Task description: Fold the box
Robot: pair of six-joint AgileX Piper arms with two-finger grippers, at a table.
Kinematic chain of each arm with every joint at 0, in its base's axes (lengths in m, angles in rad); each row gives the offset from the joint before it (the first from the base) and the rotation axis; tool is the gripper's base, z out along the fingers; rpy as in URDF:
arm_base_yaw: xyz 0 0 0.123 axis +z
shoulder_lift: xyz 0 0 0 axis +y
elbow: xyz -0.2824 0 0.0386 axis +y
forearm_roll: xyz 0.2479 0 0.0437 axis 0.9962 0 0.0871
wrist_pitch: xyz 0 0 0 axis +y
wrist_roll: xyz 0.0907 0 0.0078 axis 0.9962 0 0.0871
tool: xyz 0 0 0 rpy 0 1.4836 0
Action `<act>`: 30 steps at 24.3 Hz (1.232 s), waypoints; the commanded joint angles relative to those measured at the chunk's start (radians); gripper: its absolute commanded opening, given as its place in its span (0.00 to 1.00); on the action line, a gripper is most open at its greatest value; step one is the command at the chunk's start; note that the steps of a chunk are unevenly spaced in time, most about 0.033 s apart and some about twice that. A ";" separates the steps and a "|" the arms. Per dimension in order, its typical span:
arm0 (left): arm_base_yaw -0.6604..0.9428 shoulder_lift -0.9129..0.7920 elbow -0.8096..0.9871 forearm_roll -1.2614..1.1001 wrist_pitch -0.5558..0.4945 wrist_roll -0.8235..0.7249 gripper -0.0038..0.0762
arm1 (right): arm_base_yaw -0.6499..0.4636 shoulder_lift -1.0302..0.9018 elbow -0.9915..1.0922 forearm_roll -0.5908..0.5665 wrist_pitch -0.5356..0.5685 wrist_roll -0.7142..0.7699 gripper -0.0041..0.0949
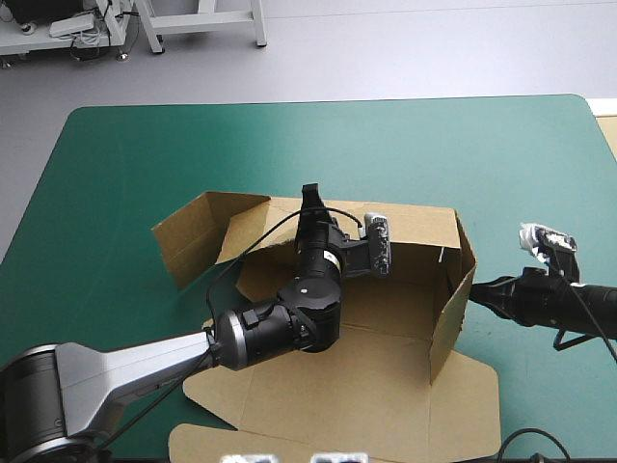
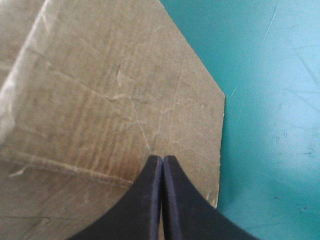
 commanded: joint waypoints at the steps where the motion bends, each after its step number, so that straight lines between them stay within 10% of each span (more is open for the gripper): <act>1: -0.006 -0.019 -0.020 -0.056 -0.025 0.017 0.04 | 0.001 -0.060 0.064 0.151 -0.096 -0.165 0.02; 8: -0.006 -0.019 -0.020 -0.048 -0.050 0.049 0.04 | 0.001 -0.088 0.147 0.324 -0.099 -0.515 0.03; 20: -0.004 -0.019 -0.020 -0.034 -0.043 0.049 0.04 | 0.001 -0.205 0.115 0.220 -0.035 -0.573 0.53; 30: -0.006 -0.019 -0.020 -0.034 -0.053 0.049 0.04 | 0.002 -0.205 0.164 0.345 -0.147 -0.642 0.57</act>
